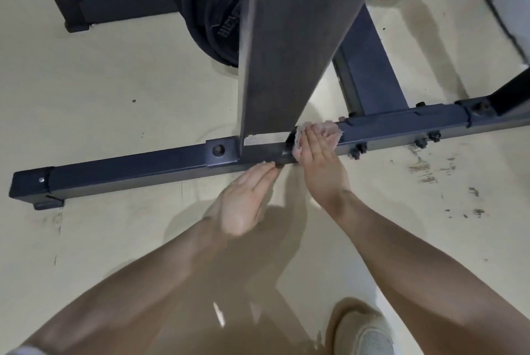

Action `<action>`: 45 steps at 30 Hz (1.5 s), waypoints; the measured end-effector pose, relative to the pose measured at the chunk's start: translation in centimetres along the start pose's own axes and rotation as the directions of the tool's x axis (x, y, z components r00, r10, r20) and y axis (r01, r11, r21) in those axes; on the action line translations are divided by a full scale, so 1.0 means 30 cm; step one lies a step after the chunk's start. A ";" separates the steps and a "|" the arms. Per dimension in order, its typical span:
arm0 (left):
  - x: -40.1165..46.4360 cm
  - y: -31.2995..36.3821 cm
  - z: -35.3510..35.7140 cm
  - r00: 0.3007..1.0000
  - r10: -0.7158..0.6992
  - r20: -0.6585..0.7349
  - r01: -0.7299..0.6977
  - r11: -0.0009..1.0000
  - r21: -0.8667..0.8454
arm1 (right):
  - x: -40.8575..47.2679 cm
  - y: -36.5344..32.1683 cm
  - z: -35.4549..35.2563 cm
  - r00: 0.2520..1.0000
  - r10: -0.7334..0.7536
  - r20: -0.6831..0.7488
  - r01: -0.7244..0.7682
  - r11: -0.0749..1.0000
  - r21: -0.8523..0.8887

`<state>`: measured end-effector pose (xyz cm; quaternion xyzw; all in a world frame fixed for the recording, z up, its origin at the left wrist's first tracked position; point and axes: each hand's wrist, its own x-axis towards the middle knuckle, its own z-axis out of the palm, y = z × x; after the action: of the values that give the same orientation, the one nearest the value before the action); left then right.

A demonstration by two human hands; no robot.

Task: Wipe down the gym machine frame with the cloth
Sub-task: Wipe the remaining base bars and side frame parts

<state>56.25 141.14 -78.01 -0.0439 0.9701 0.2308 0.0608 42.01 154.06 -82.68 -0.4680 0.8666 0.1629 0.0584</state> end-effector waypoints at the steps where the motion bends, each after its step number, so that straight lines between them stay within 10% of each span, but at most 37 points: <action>1: 0.016 0.016 0.002 1.000 0.028 0.013 -0.028 1.000 0.011 | 0.007 0.046 0.008 0.997 0.027 -0.068 -0.023 0.998 0.059; 6: 0.118 0.080 0.047 0.996 0.030 0.087 -0.039 0.994 0.101 | 0.003 0.219 0.053 0.971 0.219 -0.101 -0.178 0.933 0.312; 12: 0.253 0.152 0.095 0.981 -0.153 0.122 0.115 0.955 0.273 | 0.043 0.152 0.081 0.992 -0.079 -0.101 0.108 0.943 0.316; 22: 0.330 0.215 0.085 0.958 -0.270 0.099 0.190 0.852 0.489 | 0.006 0.285 0.066 0.907 -0.164 -0.387 0.280 0.923 0.265; 28: 0.329 0.214 0.050 0.940 -0.291 0.179 0.149 0.820 0.552 | 0.042 0.440 0.028 0.964 0.107 -0.244 0.001 0.914 0.406; 35: 0.341 0.219 0.011 0.922 -0.288 0.258 0.098 0.820 0.564 | -0.028 0.280 0.047 0.947 -0.126 -0.297 0.260 0.841 0.474; 45: 0.359 0.203 -0.013 0.909 -0.259 0.328 0.059 0.856 0.513 | -0.096 0.306 0.063 0.990 0.003 -0.140 0.050 0.927 0.372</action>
<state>44.87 145.76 -76.47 -0.0624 0.9581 -0.0255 0.2785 35.89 161.63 -81.63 -0.4687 0.8780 -0.0390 0.0886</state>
